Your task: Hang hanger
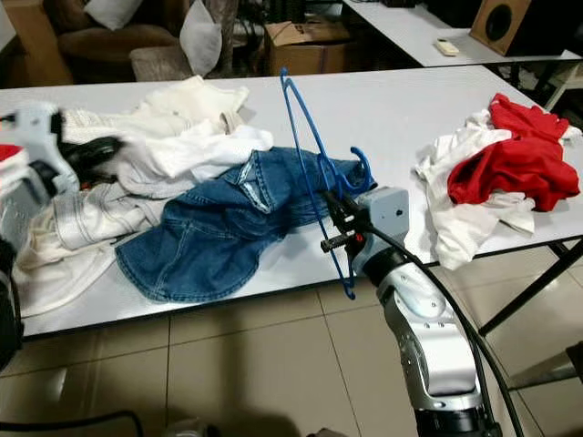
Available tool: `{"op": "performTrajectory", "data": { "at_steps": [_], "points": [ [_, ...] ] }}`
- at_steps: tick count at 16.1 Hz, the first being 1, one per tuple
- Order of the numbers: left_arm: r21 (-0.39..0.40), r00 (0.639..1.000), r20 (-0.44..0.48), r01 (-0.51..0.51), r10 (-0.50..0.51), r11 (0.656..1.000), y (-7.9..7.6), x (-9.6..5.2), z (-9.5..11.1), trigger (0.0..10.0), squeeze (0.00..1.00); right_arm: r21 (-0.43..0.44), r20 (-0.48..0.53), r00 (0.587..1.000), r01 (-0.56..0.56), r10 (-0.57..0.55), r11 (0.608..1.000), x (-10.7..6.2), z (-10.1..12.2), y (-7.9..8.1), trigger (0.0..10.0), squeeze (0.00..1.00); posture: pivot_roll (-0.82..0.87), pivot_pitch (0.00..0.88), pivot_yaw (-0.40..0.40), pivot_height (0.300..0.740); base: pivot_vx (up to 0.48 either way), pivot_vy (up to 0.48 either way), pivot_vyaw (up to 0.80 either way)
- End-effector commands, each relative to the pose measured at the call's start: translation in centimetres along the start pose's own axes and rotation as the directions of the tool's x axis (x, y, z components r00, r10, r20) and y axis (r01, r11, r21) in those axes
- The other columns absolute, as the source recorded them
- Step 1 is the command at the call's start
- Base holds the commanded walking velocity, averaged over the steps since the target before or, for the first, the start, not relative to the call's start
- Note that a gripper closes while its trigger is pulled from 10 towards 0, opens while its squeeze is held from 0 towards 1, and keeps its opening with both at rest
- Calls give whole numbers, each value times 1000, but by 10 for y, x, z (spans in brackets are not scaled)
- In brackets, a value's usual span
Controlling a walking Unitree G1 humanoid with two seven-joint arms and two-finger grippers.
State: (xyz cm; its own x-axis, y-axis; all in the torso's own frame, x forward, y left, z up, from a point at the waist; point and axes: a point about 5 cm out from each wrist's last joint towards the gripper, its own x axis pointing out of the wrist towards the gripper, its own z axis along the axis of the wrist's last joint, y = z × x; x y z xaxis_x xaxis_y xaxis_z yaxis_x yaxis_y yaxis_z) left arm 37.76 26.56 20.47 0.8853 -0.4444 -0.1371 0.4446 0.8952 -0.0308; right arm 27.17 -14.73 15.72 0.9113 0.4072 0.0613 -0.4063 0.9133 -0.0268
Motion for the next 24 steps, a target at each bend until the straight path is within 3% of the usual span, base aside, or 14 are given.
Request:
{"op": "performTrajectory", "data": {
  "at_steps": [1,2,4,6,7,8,9,10,14,16,19,22,24],
  "points": [
    [24,992,-6,124,-124,992,-9,-1,13,0,0,-18,26,1000,5,-4,1000,2,5,-2,10000,0,-90,0,22,740,0,0,0],
    [-20,977,31,213,-213,977,-17,-5,24,0,0,-13,27,1000,3,-3,1000,2,5,-1,10000,0,-88,0,20,740,0,0,0],
    [-85,956,108,282,-273,956,-23,-11,39,0,0,-9,29,1000,1,0,1000,2,5,-1,10000,0,-84,0,14,740,0,0,0],
    [-206,943,262,264,-207,942,-18,-17,65,196,0,7,31,999,-16,16,1000,2,6,-1,10000,0,-81,0,3,740,0,0,0],
    [-229,949,278,217,-150,949,-14,-18,70,627,0,16,35,998,-42,42,999,1,7,1,10000,0,-81,0,1,740,0,0,0],
    [-199,965,253,126,-73,972,-10,-20,72,1686,0,48,51,993,-106,104,993,-2,10,5,10000,0,-80,0,-1,740,0,0,0],
    [-97,978,210,2,18,995,-6,-21,72,0,0,77,78,976,-211,206,974,-8,16,12,10000,0,-82,0,-2,740,0,0,0],
    [34,979,195,-67,59,997,-8,-22,74,0,0,94,74,936,-351,345,932,-19,18,22,10000,0,-86,0,-4,740,0,0,0],
    [53,958,285,-28,12,998,-27,-22,97,0,0,146,10,869,-490,494,859,-25,11,41,10000,0,-83,0,-19,740,0,0,0],
    [74,954,300,-30,6,997,-33,-23,103,0,0,159,-14,866,-491,499,857,-21,8,44,10000,0,-77,0,-28,740,0,0,0],
    [120,962,257,67,-96,991,-55,-27,102,0,0,199,-55,893,-428,446,882,-2,1,41,10000,0,-73,0,-29,740,0,0,0],
    [106,954,268,107,-132,989,-72,-30,102,0,0,233,-84,872,-452,481,861,15,-6,46,10000,0,-69,0,-38,740,0,0,0],
    [112,955,264,107,-133,988,-74,-31,102,0,0,246,-104,866,-453,488,857,22,-8,48,10000,0,-65,0,-46,740,0,0,0]
  ]
}}
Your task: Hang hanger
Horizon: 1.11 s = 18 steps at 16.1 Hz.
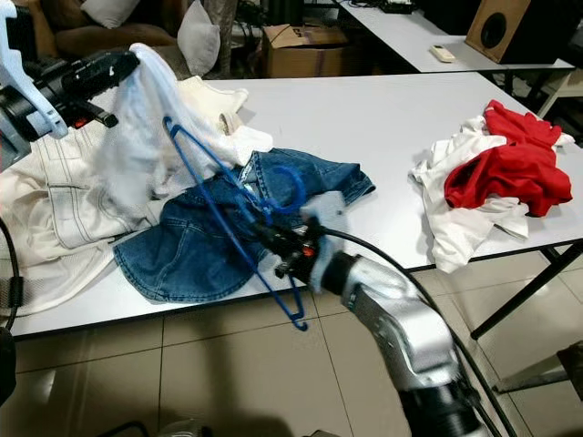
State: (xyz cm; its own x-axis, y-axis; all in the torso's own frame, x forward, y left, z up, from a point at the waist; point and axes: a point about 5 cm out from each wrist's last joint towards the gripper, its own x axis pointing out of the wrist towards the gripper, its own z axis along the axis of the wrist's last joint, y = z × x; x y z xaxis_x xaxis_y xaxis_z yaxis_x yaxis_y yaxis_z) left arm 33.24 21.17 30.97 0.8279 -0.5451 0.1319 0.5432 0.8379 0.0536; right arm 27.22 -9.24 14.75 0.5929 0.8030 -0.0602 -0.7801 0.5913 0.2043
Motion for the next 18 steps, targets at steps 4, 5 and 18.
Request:
{"op": "performTrajectory", "data": {
  "at_steps": [4,5,18],
  "points": [
    [26,998,27,-54,53,998,0,-2,8,0,0,-9,-43,999,-20,20,1000,2,-1,-1,10000,0,-61,0,-60,740,0,0,0],
    [31,998,11,-54,54,998,0,-3,6,0,0,-13,-42,999,-9,9,1000,1,-1,-1,10000,0,-61,0,-60,740,0,0,0],
    [176,990,-99,121,-105,977,-17,-9,-9,0,0,498,68,986,96,-149,862,14,14,-31,10000,0,-78,0,-71,740,0,0,0]
  ]
}}
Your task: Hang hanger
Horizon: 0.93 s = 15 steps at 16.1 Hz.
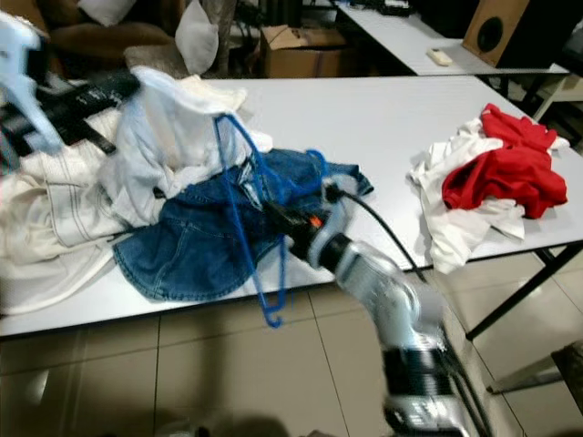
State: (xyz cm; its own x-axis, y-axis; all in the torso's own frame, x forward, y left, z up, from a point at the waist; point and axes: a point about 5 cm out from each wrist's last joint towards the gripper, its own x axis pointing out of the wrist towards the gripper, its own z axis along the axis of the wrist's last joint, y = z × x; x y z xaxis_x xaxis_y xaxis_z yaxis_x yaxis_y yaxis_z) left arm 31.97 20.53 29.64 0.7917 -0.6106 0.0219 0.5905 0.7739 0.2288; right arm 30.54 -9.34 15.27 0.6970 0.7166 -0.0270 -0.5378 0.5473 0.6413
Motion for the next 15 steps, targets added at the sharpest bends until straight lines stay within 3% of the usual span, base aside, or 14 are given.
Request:
{"op": "performTrajectory", "data": {
  "at_steps": [1,3,4,6,7,9,10,12,15],
  "points": [
    [14,1000,10,23,-23,1000,-4,0,4,0,0,21,19,1000,17,-17,1000,-3,5,-4,10000,0,-78,0,-71,740,0,0,0],
    [8,998,7,66,-66,998,-9,1,2,0,0,97,43,999,20,-25,995,6,10,-6,10000,0,-77,0,-71,740,0,0,0],
    [12,996,-31,83,-82,996,-9,-3,-2,0,0,193,92,993,56,-75,980,20,21,-11,10000,0,-71,0,-73,740,0,0,0],
    [12,996,-31,83,-82,996,-9,-3,-2,0,0,193,92,993,56,-75,980,20,21,-11,10000,0,-71,0,-73,740,0,0,0],
    [-4,990,-76,119,-119,993,-12,-6,-10,0,0,283,158,983,48,-96,958,27,30,-13,10000,0,-62,0,-73,740,0,0,0],
    [-84,947,-125,287,-296,954,-40,-4,-29,0,0,438,244,966,-34,-82,898,41,42,-8,10000,0,-58,0,-66,740,0,0,0],
    [-97,909,-161,373,-384,923,-53,-4,-38,0,0,473,256,964,-59,-73,879,48,45,-3,10000,0,-58,0,-62,740,0,0,0],
    [-100,854,-212,464,-474,880,-65,-7,-48,0,0,528,279,959,-101,-59,843,56,48,3,10000,0,-59,0,-57,740,0,0,0],
    [-127,851,-138,492,-507,861,-70,0,-40,0,0,545,273,960,-107,-55,831,63,44,8,10000,0,-59,0,-51,740,0,0,0]
  ]
}}
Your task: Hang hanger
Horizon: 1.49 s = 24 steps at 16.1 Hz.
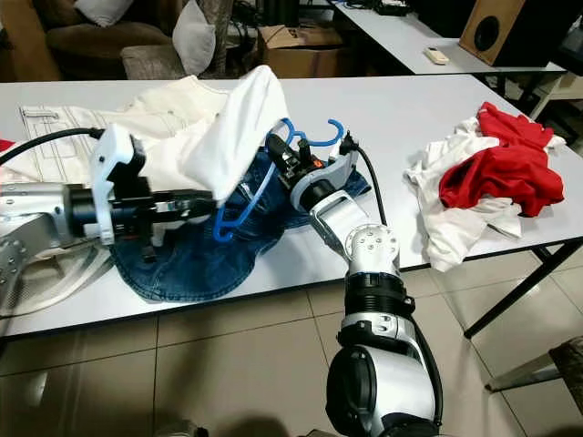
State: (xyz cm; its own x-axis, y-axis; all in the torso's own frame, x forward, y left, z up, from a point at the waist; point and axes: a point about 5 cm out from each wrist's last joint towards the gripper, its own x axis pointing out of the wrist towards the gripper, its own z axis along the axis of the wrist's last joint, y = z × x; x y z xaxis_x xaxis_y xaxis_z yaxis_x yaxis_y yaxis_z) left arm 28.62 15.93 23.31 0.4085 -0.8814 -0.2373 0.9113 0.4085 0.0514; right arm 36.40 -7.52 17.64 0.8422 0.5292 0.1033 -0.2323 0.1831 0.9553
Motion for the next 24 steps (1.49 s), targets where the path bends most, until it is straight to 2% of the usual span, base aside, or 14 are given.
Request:
{"op": "performTrajectory", "data": {
  "at_steps": [1,3,5,6,9,11,14,16,17,18,19,20,21,24],
  "points": [
    [22,998,48,42,-43,999,-4,2,14,0,0,17,4,999,-44,44,999,11,-8,14,10000,0,-58,0,-47,740,0,0,0],
    [37,997,-35,69,-67,997,-5,-1,4,0,0,65,68,997,-36,31,997,13,1,14,10000,0,-58,0,-42,740,0,0,0],
    [3,993,5,121,-121,993,-11,-3,5,0,0,100,140,990,-33,19,994,14,13,14,10000,0,-55,0,-44,740,0,0,0],
    [-16,989,38,147,-146,989,-14,-1,6,0,0,118,153,988,-37,18,992,15,14,14,10000,0,-50,0,-49,740,0,0,0],
    [-22,983,49,181,-179,983,-18,7,5,0,0,110,151,988,-35,18,993,20,10,17,10000,0,-50,0,-49,740,0,0,0],
    [-38,966,223,141,-129,989,-12,22,27,0,0,64,114,993,-13,6,998,24,-1,17,10000,0,-48,0,-54,740,0,0,0],
    [-52,953,271,154,-135,987,-14,37,35,0,0,77,101,995,7,-15,997,26,-9,16,10000,0,-53,0,-48,740,0,0,0],
    [-50,967,247,78,-64,996,-8,41,33,1451,0,112,99,995,4,-15,994,25,-10,18,10000,0,-57,0,-42,740,0,0,0],
    [-55,968,251,27,-12,998,-3,41,34,6078,0,136,102,995,-3,-11,991,23,-8,19,10000,0,-60,0,-39,740,0,0,0],
    [-63,965,261,2,15,998,-1,41,38,10000,0,143,102,995,-1,-13,990,19,-6,17,10000,0,-59,0,-37,740,0,0,0],
    [-89,965,263,29,-5,996,-4,43,40,10000,0,149,98,995,2,-17,989,16,-4,15,10000,0,-58,0,-36,740,0,0,0],
    [-80,976,214,59,-40,995,-11,48,36,10000,408,156,101,995,3,-19,988,14,-2,13,10000,0,-65,0,-35,740,0,0,0],
    [-63,984,171,57,-45,996,-14,53,30,10000,1000,166,106,994,5,-23,986,12,-1,11,10000,0,-68,0,-37,740,0,0,0],
    [-21,985,147,98,-94,995,-23,56,29,10000,1000,178,116,992,17,-39,984,8,1,9,10000,0,-77,0,-39,740,0,0,0]
  ]
}}
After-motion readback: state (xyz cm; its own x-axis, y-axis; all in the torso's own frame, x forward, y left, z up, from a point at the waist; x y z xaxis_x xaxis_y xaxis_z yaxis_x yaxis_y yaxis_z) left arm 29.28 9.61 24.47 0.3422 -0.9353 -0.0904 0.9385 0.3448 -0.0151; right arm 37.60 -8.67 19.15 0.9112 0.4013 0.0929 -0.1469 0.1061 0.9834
